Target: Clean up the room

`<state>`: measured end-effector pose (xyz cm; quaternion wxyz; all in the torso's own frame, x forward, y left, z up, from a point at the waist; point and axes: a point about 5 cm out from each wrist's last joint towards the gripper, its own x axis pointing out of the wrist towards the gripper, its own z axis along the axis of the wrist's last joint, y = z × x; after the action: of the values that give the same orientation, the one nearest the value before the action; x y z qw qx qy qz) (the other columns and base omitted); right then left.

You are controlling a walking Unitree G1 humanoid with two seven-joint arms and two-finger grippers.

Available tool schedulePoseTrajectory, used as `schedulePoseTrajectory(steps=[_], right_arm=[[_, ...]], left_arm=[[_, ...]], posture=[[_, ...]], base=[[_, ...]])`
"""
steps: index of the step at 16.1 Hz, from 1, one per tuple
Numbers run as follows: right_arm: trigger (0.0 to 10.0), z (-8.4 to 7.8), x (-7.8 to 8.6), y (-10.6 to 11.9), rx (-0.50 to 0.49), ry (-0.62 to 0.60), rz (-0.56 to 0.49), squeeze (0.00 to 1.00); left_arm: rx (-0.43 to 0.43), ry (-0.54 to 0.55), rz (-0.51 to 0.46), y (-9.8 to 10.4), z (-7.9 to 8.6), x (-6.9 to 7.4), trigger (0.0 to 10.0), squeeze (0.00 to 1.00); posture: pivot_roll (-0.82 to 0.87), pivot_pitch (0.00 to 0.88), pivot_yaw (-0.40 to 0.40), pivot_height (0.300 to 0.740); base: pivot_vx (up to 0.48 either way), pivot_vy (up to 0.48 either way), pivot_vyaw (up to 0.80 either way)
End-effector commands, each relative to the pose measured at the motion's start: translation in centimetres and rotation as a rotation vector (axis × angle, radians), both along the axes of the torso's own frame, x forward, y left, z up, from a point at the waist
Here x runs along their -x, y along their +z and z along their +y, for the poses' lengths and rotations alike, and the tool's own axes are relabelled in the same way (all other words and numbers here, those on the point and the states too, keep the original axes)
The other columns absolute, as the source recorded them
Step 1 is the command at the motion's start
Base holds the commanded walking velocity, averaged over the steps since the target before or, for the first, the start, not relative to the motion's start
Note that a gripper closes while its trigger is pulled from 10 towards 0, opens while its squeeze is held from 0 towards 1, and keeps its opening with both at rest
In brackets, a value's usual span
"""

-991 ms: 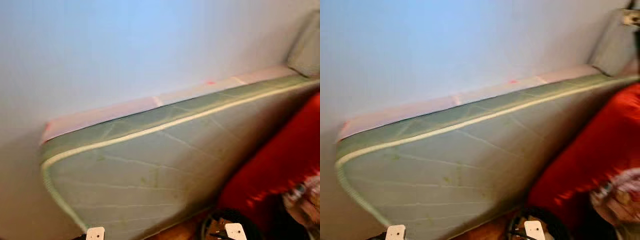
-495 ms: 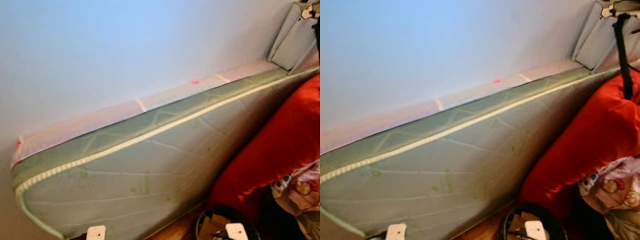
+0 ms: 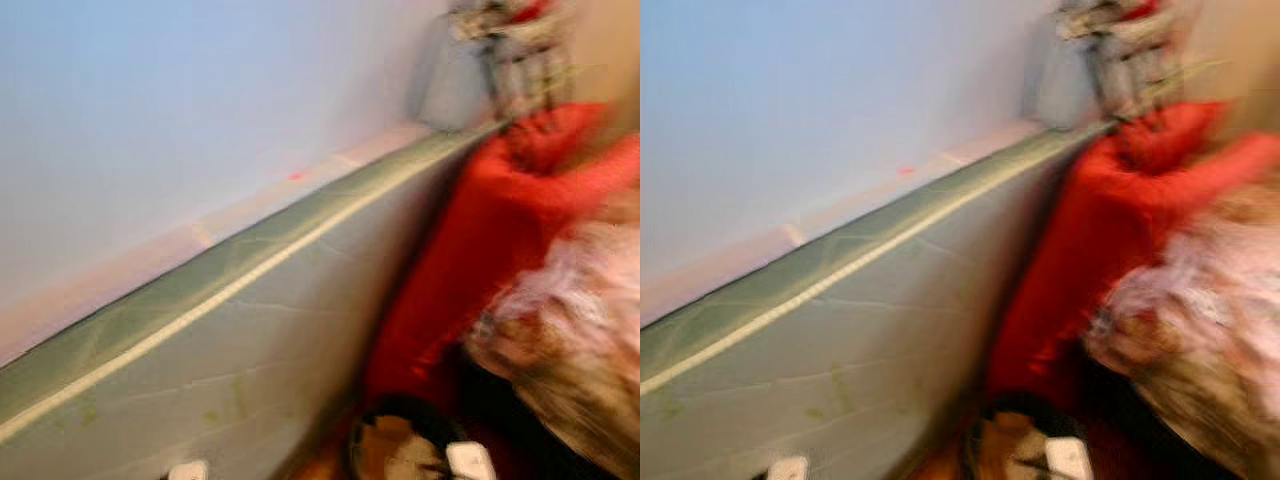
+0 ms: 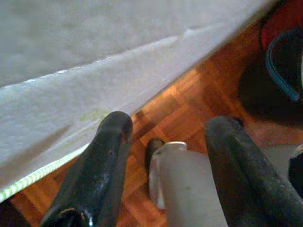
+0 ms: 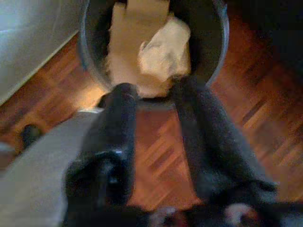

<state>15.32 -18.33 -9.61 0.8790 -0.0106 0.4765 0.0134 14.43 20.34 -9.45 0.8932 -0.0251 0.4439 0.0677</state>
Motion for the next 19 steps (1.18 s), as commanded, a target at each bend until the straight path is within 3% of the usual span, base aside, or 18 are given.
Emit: schedulePoseTrajectory(steps=[1,9,15,19], right_arm=[[10.0,1.11,-5.88,2.53,-0.173,-0.145,-0.091,0.00],[10.0,1.15,-5.91,2.54,-0.175,-0.144,-0.092,0.00],[10.0,1.11,-5.93,2.58,-0.192,-0.173,-0.106,0.00],[10.0,1.06,-5.93,2.58,-0.184,-0.163,-0.101,0.00]], left_arm=[[-0.117,-0.143,-0.078,2.57,1.47,-5.41,10.0,0.00],[-0.115,-0.145,-0.078,2.58,1.48,-5.43,10.0,0.00],[-0.121,-0.162,-0.081,2.61,1.41,-5.49,10.0,0.00],[-0.110,-0.148,-0.085,2.61,1.37,-5.48,10.0,0.00]], posture=[[0.12,0.000,-0.071,0.740],[0.12,0.000,-0.069,0.740],[0.11,0.000,-0.071,0.740],[0.11,0.000,-0.072,0.740]], base=[[0.000,0.000,-0.76],[0.000,0.000,-0.75],[0.000,0.000,0.00],[0.000,-0.301,0.00]])
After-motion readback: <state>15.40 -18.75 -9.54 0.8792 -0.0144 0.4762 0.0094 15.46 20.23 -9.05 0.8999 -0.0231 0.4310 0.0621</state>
